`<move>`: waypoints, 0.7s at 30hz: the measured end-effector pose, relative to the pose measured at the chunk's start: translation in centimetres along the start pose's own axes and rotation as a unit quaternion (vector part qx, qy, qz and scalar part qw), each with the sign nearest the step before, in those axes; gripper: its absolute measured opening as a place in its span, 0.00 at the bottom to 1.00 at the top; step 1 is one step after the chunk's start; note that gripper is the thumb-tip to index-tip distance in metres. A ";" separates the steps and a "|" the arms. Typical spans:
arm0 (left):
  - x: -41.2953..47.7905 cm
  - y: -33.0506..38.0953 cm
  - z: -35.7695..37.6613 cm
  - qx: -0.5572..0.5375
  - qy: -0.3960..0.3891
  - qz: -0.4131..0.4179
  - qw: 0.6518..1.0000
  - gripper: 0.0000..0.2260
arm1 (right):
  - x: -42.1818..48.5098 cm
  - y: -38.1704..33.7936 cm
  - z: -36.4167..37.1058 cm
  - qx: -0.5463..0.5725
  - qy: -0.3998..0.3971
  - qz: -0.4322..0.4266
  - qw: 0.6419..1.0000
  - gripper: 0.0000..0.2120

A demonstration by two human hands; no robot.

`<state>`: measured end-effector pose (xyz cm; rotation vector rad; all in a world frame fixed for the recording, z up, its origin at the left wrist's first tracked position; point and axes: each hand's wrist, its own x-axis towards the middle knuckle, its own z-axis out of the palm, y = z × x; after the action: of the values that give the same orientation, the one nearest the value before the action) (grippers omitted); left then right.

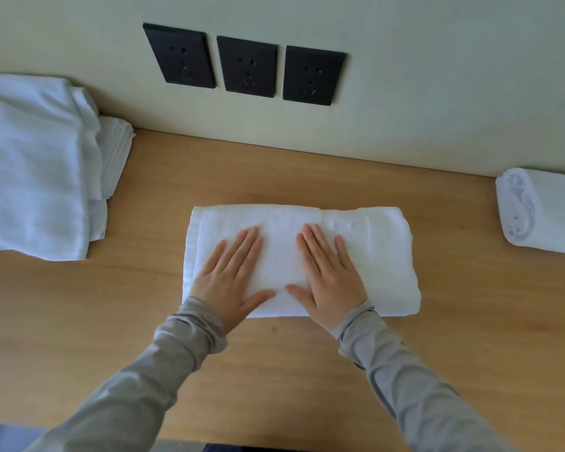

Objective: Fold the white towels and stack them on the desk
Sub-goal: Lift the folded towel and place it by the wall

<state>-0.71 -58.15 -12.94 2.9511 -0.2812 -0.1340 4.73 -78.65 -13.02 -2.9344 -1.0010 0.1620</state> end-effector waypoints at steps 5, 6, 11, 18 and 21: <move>-0.7 -2.6 1.0 0.056 -0.035 0.026 0.997 0.42 | -1.6 2.7 0.9 -0.008 -0.026 -0.003 1.000 0.39; -0.5 -2.8 1.1 0.051 -0.034 0.027 0.998 0.42 | -1.9 3.4 0.8 -0.009 -0.024 0.009 1.000 0.38; -0.5 -3.1 1.3 0.042 -0.027 0.030 0.998 0.40 | -4.1 6.3 0.9 0.002 -0.016 0.135 0.991 0.35; 0.1 -3.2 1.7 0.019 -0.044 0.009 0.999 0.39 | -3.9 7.3 1.7 0.041 -0.005 0.154 0.987 0.34; -0.8 -2.2 1.1 -0.026 -0.005 -0.013 1.000 0.37 | -4.8 7.1 1.4 0.086 0.018 0.171 0.981 0.33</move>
<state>-1.22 -56.06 -14.31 2.9039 -0.2380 -0.1559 5.10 -87.17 -14.43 -2.9079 -0.4442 0.1934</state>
